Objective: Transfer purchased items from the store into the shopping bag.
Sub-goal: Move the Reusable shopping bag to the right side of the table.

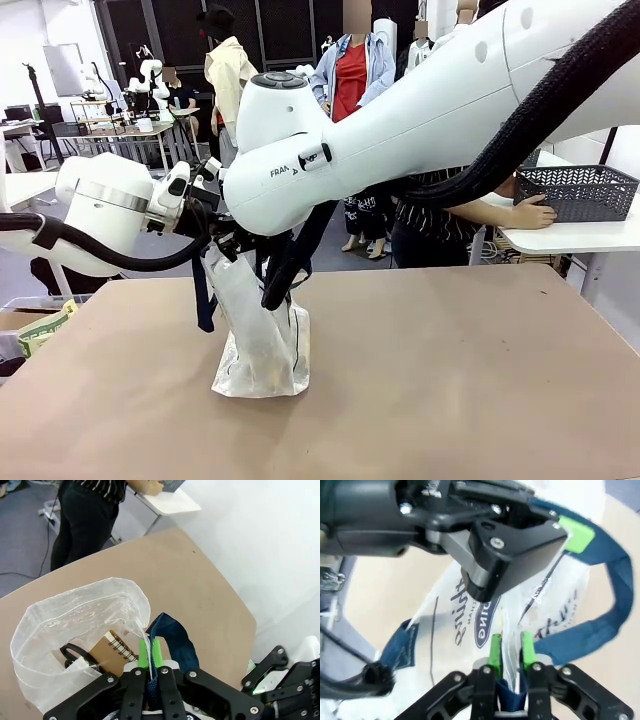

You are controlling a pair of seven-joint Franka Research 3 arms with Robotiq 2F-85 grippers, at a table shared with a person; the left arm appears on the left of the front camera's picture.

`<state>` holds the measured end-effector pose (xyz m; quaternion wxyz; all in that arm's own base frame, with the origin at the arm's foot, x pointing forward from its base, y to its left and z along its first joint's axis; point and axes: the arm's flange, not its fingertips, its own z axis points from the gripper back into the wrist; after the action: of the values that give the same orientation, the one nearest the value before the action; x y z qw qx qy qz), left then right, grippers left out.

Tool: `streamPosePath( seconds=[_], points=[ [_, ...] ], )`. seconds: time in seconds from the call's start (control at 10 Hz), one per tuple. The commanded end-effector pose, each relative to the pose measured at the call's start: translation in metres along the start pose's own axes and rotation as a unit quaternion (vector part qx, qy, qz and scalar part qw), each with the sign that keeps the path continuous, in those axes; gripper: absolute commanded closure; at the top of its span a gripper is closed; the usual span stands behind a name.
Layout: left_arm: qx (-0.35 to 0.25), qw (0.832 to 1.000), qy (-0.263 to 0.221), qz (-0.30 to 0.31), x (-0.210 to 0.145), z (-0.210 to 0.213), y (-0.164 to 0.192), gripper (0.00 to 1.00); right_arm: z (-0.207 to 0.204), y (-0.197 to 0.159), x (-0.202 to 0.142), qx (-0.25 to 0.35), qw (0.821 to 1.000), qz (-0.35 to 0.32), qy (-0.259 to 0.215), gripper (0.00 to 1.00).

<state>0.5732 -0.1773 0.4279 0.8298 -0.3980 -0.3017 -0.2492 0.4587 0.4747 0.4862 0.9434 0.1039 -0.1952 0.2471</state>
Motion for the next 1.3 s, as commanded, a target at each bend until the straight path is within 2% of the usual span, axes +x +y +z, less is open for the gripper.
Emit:
streamPosePath(
  seconds=[0.0,0.1,0.2,0.5,0.6,0.8,1.0,1.2],
  points=[
    [0.013,1.000,0.012,0.006,0.001,-0.002,0.001,1.00,0.017,-0.009,-0.018,0.005,1.000,-0.024,-0.014,0.21],
    [0.013,1.000,0.014,0.006,0.001,-0.002,0.000,1.00,0.025,-0.012,-0.021,0.004,0.999,-0.031,-0.019,0.02],
    [0.013,1.000,0.014,0.006,0.001,-0.002,0.001,1.00,0.035,-0.017,-0.024,0.006,0.999,-0.039,-0.021,0.00],
    [0.014,1.000,0.016,0.011,0.001,-0.001,0.001,1.00,0.080,-0.038,-0.044,-0.003,0.998,-0.066,-0.019,0.00],
    [0.015,1.000,0.017,0.010,0.002,-0.002,0.001,1.00,0.097,-0.052,-0.049,-0.015,0.996,-0.078,-0.032,0.00],
    [0.016,1.000,0.020,0.011,0.003,-0.002,0.000,1.00,0.129,-0.094,-0.060,-0.038,0.986,-0.142,-0.074,0.00],
    [0.022,0.999,0.024,0.012,0.005,-0.003,-0.001,1.00,0.151,-0.143,-0.070,-0.055,0.969,-0.215,-0.106,0.00],
    [0.023,0.999,0.029,0.018,0.008,-0.003,-0.002,1.00,0.163,-0.215,-0.086,-0.099,0.938,-0.311,-0.118,0.00]
  ],
)
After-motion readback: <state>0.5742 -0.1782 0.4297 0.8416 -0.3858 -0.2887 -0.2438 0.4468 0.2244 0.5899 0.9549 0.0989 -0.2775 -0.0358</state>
